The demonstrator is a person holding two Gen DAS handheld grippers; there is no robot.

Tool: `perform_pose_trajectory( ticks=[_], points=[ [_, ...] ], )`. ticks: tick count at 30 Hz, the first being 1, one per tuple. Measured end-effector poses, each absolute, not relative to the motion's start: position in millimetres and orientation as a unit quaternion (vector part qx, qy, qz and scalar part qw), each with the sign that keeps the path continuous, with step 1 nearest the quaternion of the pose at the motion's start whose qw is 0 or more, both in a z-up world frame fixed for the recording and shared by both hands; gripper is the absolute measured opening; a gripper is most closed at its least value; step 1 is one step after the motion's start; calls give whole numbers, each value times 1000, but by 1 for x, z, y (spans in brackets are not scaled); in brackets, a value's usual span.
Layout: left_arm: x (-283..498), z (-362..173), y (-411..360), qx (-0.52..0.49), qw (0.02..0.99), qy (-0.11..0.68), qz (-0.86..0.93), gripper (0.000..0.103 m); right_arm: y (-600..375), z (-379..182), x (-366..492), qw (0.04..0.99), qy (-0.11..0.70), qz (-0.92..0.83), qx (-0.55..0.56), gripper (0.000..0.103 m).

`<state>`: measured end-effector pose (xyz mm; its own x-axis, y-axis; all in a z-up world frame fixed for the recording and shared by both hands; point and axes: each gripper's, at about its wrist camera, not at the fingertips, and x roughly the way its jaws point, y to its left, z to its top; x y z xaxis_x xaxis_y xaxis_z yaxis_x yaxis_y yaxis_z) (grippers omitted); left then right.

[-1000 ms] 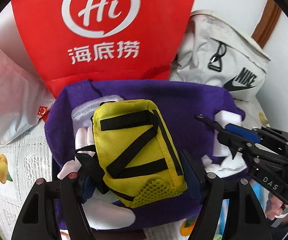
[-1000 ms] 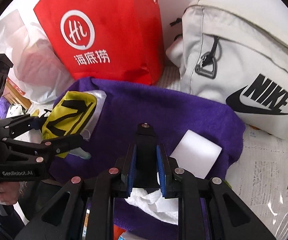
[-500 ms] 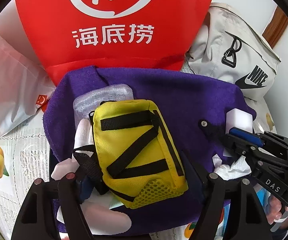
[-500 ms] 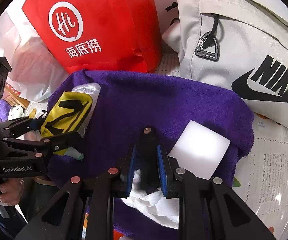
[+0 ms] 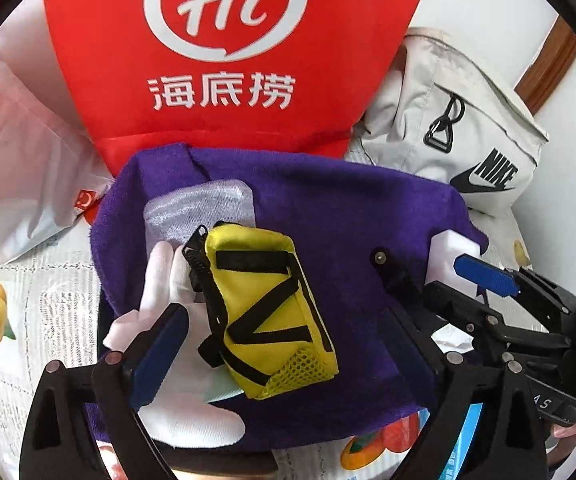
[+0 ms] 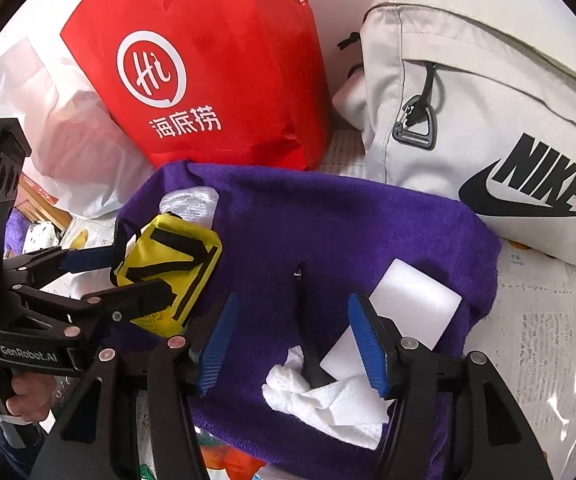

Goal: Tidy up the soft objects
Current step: 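Open the right tool to drop the black strap on the towel, then withdraw both tools toward the green wipes pack and second black strap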

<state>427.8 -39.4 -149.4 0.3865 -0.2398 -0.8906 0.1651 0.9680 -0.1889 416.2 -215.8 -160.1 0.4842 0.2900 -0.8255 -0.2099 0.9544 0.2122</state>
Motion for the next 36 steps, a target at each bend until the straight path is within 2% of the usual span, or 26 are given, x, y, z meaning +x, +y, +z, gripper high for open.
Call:
perform_pose_trajectory(
  ticks=[12,21,31,36],
  points=[
    [409,-127,-36,-34,841,525,-123,97,-212,-134,398,872,469,140,27,58],
    [383,-88,-33,-24,865,488,-118,97,-226,-95,353,886,442,133,36,58],
    [302,-50,-17,-9,878,466,-105,95,-225,-84,275,888,435,139,49,58],
    [258,-53,3,-21,881,464,-92,95,-217,-88,234,888,432,148,57,58]
  ],
)
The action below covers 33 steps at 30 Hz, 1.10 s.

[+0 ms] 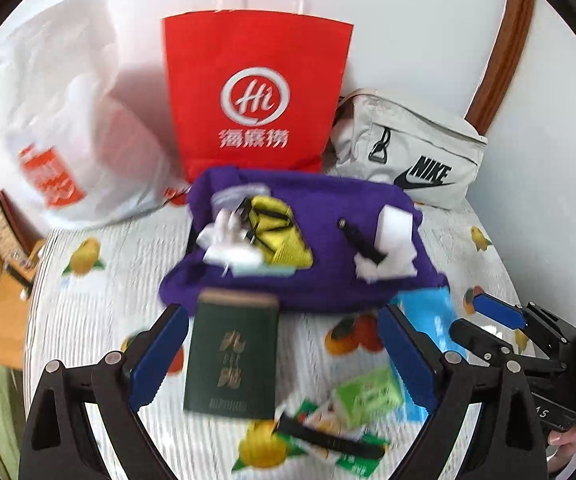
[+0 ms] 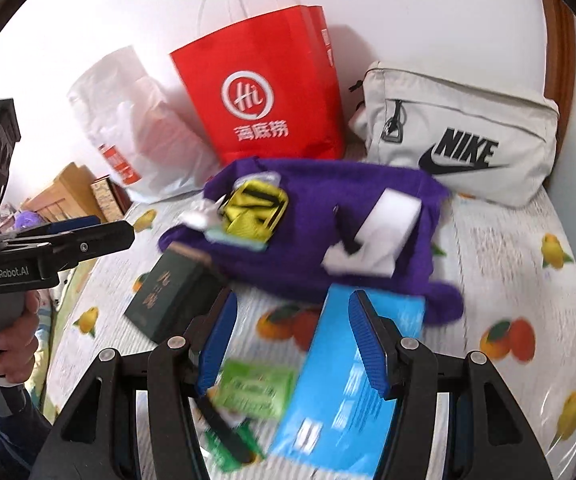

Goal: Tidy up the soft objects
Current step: 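Withdraw both tools toward the green wipes pack and second black strap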

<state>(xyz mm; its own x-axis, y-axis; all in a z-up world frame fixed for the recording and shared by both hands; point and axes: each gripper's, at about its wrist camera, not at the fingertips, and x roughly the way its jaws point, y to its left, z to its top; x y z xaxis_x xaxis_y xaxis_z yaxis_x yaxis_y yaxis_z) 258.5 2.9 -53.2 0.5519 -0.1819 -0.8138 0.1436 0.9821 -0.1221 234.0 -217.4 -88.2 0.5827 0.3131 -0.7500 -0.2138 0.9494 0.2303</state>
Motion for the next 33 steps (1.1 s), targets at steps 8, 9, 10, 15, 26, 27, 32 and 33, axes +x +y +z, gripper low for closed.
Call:
perform_pose_trajectory(
  ticks=[8,9,10,15,26,27,32,33],
  points=[
    [203,-85,18,-42,870,484,-82,95,-204,-111,179,880,441,166,58,58],
    [197,-88,19,-41,871,483,-80,95,-203,-114,173,880,441,169,58,58],
    [190,-92,18,-40,873,481,-77,95,-202,-117,168,880,439,173,57,58],
    [165,-107,5,-31,872,476,-108,95,-205,-128,141,881,436,175,59,58],
    [147,-135,-61,41,877,445,-178,90,-264,-153,101,885,438,125,92,58],
    [149,-140,-65,46,875,448,-180,89,-269,-156,100,884,441,122,96,58],
    [158,-163,-79,57,866,461,-186,86,-284,-164,100,887,444,98,87,58],
    [159,-166,-81,61,866,461,-184,86,-285,-165,100,887,443,96,87,58]
  ],
)
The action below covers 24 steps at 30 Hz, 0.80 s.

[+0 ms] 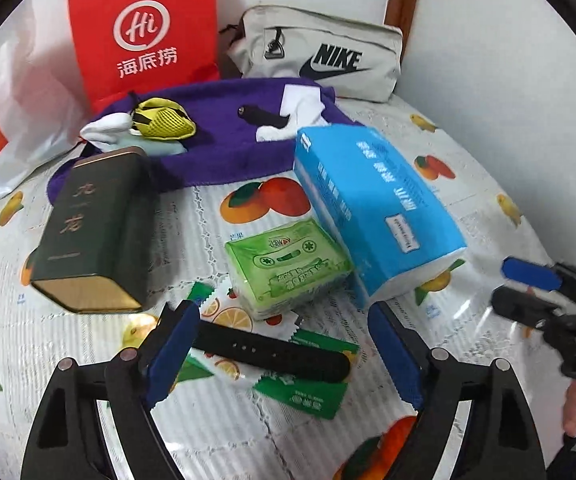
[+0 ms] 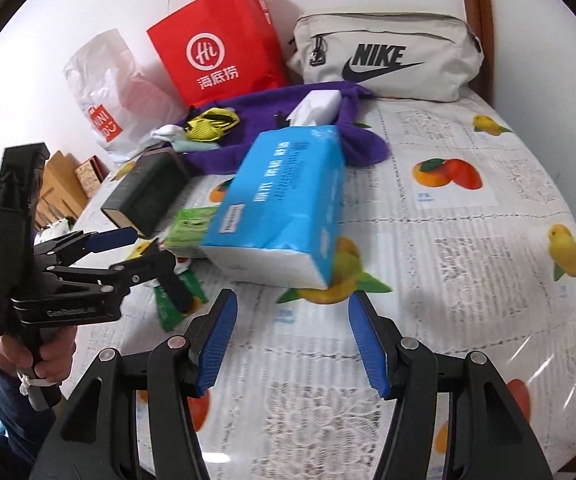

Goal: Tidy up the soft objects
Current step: 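Withdraw both tools toward the green wipes pack and second black strap, then grasp the green cassette-print wipes pack with the left tool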

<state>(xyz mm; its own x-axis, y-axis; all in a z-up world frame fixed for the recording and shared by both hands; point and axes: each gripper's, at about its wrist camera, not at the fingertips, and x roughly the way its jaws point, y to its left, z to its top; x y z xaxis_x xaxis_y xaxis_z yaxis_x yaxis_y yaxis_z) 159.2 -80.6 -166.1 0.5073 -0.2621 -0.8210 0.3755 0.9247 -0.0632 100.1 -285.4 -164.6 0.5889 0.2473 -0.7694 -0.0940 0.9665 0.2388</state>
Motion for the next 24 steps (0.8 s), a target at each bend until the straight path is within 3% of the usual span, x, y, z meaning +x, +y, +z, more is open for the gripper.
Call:
perform_pose_trajectory(
  ticks=[4,7,9,11,12,24],
  points=[
    [170,-182,-85,76,863,467,-176,85,-289,-171,103,884,450,95,89,58],
    [174,-187,-91,98,865,461,-173,78,-287,-176,106,881,456,96,83,58],
    [177,-191,-96,118,866,456,-168,69,-285,-179,108,878,461,99,85,58],
    [181,-195,-97,121,861,463,-171,48,-284,-182,110,875,465,102,89,58],
    [182,-197,-97,117,860,466,-173,45,-283,-184,111,874,467,102,88,58],
    [164,-175,-75,95,875,441,-176,36,-257,-190,107,868,476,124,74,58]
  ],
)
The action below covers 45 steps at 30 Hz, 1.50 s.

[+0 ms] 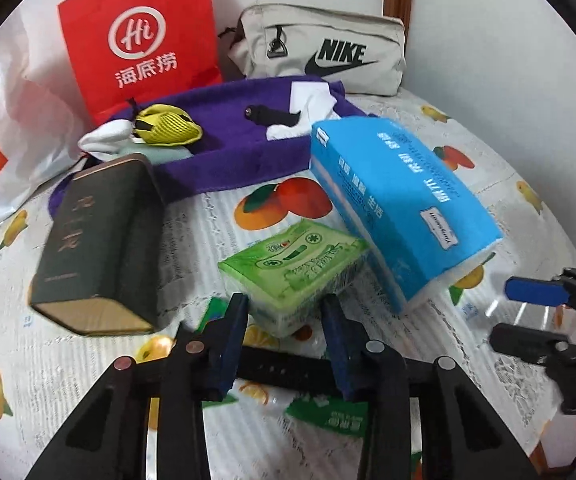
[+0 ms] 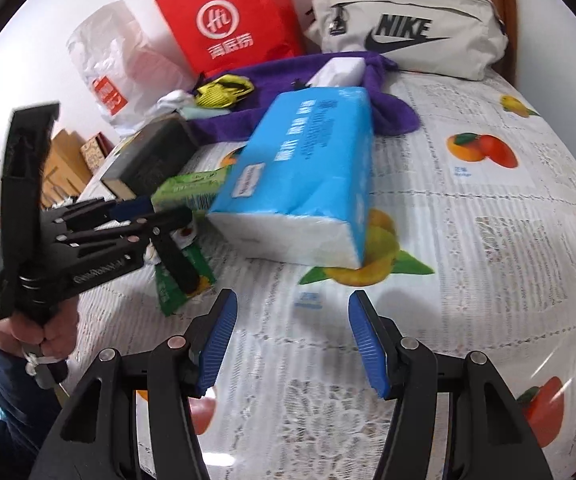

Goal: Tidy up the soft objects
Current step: 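Grasp the green cassette-print wipes pack with the left tool, then close the right tool on the second black watch strap on the snack packet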

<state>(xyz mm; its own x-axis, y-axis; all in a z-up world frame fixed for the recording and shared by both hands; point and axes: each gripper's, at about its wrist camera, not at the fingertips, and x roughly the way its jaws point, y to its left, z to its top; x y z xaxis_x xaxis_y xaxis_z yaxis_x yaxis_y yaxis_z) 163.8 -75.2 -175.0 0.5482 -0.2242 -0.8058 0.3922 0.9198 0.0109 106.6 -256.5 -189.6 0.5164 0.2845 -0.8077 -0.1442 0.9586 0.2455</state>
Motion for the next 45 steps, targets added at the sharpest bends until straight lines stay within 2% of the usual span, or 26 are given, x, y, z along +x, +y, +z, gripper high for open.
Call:
perform_pose_trajectory(
  ticks=[12,18,19,20,21,22,23,34,37,45],
  points=[
    [118,-161,-20,49,880,440,-170,32,-221,-187,99,864,474,163,55,58],
    [114,-180,-1,33,866,468,-174,36,-215,-190,104,860,480,167,53,58],
    [114,-182,0,35,866,466,-177,40,-215,-191,105,859,481,166,52,58],
    [114,-183,0,39,867,464,-179,53,-215,-192,106,858,483,166,52,58],
    [114,-183,-1,43,869,459,-179,61,-214,-193,107,857,484,167,52,58],
    [115,-182,-1,51,875,448,-173,74,-214,-194,108,857,486,166,51,58],
    [115,-182,-2,60,878,442,-171,76,-214,-195,109,856,487,165,50,58],
    [139,-194,-26,113,872,432,-200,76,-209,-205,120,848,501,167,46,58],
    [142,-194,-19,90,873,433,-205,66,-208,-204,121,848,501,168,44,58],
    [128,-180,16,71,889,422,-165,66,-187,-197,124,849,488,201,30,58]
  ],
)
